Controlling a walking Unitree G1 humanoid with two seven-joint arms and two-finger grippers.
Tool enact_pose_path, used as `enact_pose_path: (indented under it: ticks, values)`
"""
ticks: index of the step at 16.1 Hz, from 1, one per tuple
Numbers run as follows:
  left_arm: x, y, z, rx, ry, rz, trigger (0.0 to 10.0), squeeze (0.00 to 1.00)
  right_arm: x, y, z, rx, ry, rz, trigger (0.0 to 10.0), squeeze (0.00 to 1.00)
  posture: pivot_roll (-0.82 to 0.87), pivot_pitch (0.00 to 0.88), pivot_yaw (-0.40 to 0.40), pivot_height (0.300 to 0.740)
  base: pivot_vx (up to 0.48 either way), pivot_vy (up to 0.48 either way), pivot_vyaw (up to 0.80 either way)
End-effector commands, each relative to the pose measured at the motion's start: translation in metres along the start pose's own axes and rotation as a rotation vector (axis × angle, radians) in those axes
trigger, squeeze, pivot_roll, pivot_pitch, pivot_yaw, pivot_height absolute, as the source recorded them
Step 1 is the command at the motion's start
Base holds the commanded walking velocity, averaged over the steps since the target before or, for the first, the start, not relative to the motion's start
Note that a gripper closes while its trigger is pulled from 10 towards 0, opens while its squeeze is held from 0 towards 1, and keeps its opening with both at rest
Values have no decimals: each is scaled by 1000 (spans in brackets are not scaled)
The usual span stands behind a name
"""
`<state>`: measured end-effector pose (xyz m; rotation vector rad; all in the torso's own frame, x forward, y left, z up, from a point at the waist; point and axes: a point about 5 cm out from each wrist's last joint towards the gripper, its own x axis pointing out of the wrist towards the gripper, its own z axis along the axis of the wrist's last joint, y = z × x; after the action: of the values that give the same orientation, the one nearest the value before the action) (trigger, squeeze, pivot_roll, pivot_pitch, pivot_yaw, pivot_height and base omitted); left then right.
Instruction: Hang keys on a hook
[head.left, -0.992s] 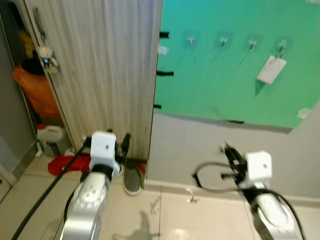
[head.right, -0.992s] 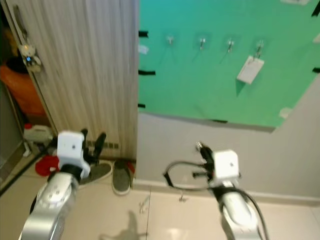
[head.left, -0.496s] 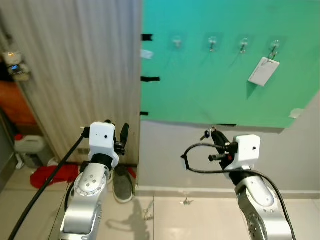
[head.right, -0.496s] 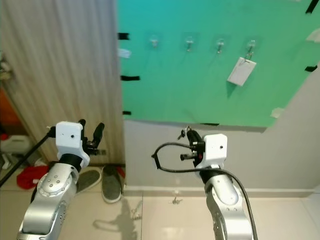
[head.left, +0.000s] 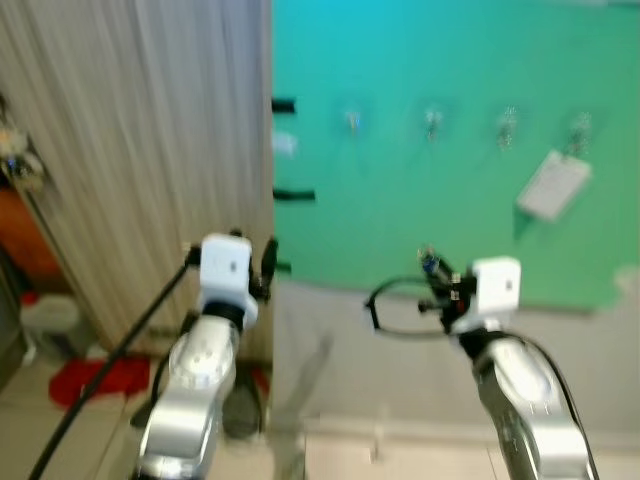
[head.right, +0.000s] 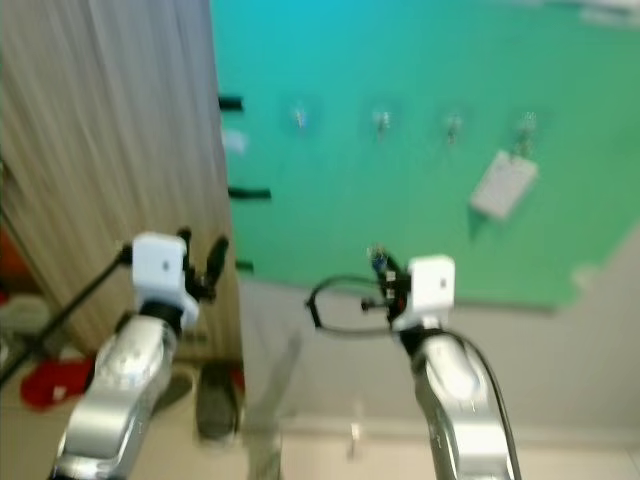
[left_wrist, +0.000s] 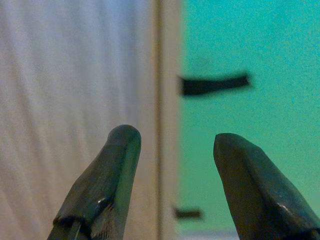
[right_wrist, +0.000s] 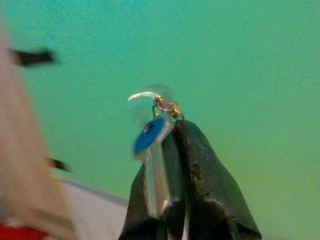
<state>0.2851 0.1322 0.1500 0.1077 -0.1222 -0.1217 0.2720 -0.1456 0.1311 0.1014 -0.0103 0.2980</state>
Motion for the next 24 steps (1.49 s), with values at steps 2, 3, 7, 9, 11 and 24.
enact_pose_path:
  ticks: [2, 3, 7, 9, 11, 24]
  values:
    - [1, 18, 6, 68, -38, 122, 10000, 0, 15, 31, 34, 38, -60, 243, 0, 0, -14, 0, -57, 740, 240, 0, 0]
    - [3, 23, 5, 95, -20, 153, 10000, 0, 19, 36, 49, 34, -74, 302, 0, 0, -12, 0, -59, 740, 0, 0, 0]
    - [7, 17, 6, 99, -25, 127, 10000, 0, 30, 37, 71, 81, -72, 420, 0, 0, -7, 0, -59, 740, 0, 0, 0]
    - [9, 16, 5, 95, -27, 126, 10000, 0, 43, 28, 79, 131, -79, 410, 0, 0, -1, 0, -58, 740, 0, 0, 0]
    - [9, 17, 5, 91, -25, 124, 10000, 0, 52, 21, 92, 198, -109, 403, 0, 0, 6, 0, -59, 740, 0, 0, 0]
    - [11, 6, 3, 75, -29, 70, 10000, 0, 17, -36, 109, 295, -123, 369, 0, 0, -41, 0, -42, 740, 0, 0, 0]
